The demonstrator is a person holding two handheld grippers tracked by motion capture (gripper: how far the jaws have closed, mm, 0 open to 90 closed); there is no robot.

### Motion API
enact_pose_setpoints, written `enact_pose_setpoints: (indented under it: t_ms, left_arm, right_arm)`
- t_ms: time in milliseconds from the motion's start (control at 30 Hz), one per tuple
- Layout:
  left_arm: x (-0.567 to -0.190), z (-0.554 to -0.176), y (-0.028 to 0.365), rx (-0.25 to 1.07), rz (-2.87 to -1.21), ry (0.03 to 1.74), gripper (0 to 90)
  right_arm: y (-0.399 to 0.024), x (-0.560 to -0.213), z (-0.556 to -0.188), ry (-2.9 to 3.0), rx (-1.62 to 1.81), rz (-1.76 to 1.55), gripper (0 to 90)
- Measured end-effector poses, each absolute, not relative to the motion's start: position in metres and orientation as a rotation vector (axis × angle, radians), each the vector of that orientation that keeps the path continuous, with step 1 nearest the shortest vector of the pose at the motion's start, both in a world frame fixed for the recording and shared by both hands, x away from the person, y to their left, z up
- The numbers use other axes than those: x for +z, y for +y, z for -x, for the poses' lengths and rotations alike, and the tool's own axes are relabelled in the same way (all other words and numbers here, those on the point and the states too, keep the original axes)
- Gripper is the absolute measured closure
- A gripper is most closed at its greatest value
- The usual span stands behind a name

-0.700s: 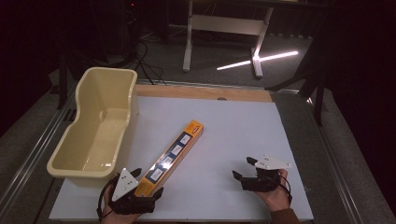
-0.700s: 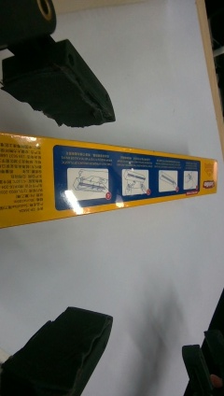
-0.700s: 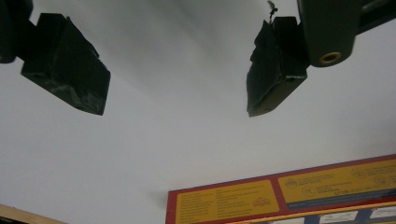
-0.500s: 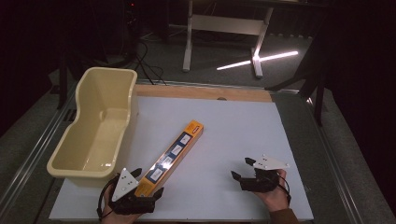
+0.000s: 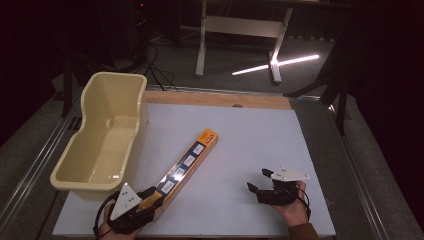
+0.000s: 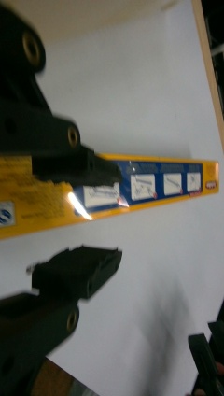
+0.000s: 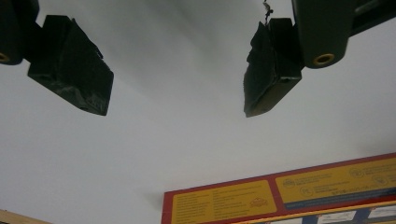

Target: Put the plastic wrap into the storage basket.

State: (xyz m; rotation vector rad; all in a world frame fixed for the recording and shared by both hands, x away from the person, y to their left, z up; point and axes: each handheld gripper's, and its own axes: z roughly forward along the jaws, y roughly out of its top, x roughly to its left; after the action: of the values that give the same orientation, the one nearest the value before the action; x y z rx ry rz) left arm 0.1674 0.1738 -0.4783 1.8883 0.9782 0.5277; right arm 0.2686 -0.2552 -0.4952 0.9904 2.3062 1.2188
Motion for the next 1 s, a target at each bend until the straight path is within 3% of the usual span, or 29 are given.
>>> enact_pose_setpoints:
  t_ms: [33, 67, 200, 667, 1000]
  left_arm:
    - [-0.477, -0.166, 0.177, 0.530, -1.890, 0.982, 67.3]
    - [-0.477, -0.164, 0.182, 0.532, -1.902, 0.994, 75.9]
    - [-0.480, -0.160, 0.194, 0.532, -1.924, 1.039, 89.6]
    - [-0.494, -0.145, 0.212, 0.564, -2.017, 1.104, 90.0]
    - [-0.502, -0.140, 0.214, 0.488, -2.074, 1.111, 90.0]
  right_arm:
    - [-0.255, -0.495, -0.269, 2.306, 1.219, -0.990, 23.8]
    - [-0.255, -0.495, -0.269, 2.304, 1.219, -0.992, 23.8]
    - [-0.255, -0.494, -0.269, 2.300, 1.227, -0.995, 24.7]
    - [-0.258, -0.493, -0.271, 2.286, 1.249, -1.006, 24.7]
    - [-0.259, -0.493, -0.271, 2.282, 1.253, -1.009, 24.6]
